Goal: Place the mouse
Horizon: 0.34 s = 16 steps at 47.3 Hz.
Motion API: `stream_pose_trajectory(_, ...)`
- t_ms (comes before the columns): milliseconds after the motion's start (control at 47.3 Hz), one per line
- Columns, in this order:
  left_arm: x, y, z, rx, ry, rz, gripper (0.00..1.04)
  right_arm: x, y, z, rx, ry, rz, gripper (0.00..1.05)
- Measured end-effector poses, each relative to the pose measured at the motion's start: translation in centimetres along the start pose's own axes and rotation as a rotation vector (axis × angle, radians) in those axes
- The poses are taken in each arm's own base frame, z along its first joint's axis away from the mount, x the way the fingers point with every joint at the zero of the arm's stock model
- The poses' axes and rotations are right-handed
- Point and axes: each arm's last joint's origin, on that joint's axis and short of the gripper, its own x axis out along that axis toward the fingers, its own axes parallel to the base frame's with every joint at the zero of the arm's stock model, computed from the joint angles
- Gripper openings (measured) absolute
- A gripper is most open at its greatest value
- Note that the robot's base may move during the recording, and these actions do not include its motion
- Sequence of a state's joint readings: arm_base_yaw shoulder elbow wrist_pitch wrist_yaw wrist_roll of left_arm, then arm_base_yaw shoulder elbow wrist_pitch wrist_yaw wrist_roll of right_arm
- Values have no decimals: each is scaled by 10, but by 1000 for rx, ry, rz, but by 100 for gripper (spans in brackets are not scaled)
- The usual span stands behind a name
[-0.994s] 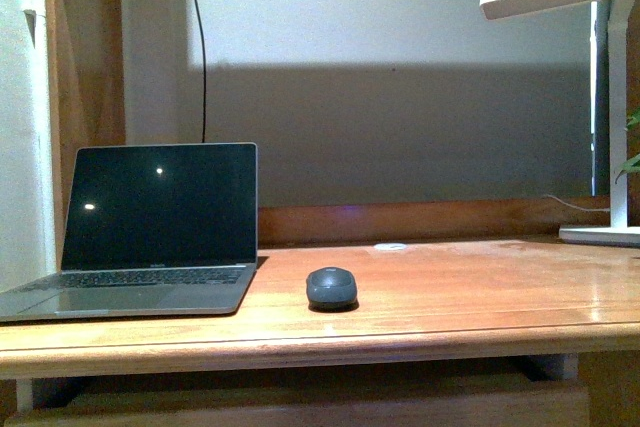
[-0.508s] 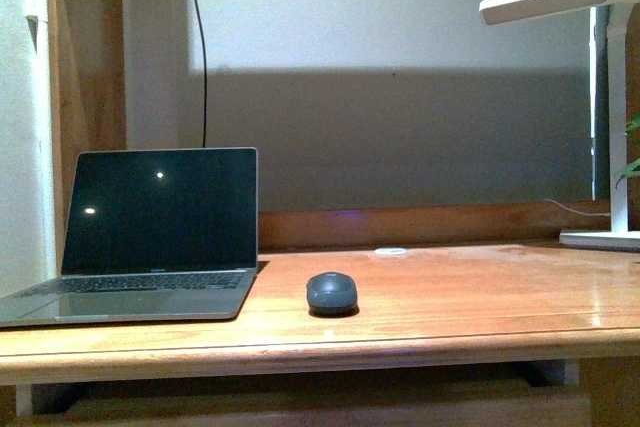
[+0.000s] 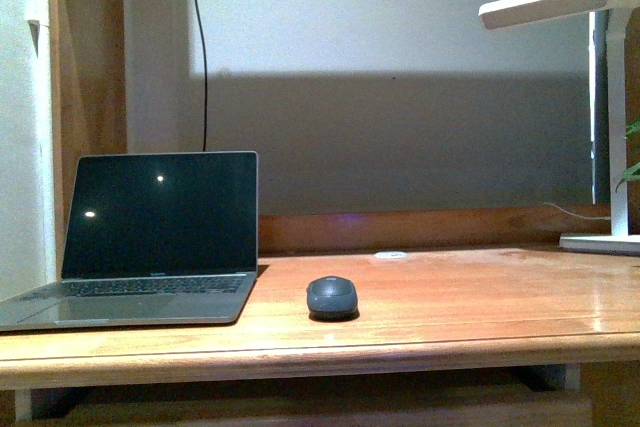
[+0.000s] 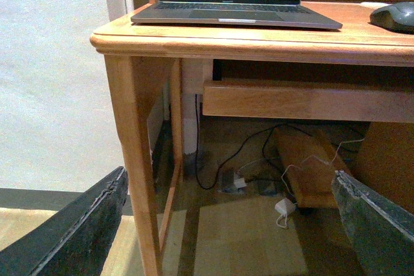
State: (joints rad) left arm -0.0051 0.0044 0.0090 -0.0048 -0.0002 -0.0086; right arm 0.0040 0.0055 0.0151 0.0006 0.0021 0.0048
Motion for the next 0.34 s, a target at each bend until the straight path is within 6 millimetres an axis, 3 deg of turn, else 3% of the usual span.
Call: stream_pose_trajectory(338, 0, 0, 0, 0, 0, 0, 97, 0, 0, 0, 0, 0, 0, 97)
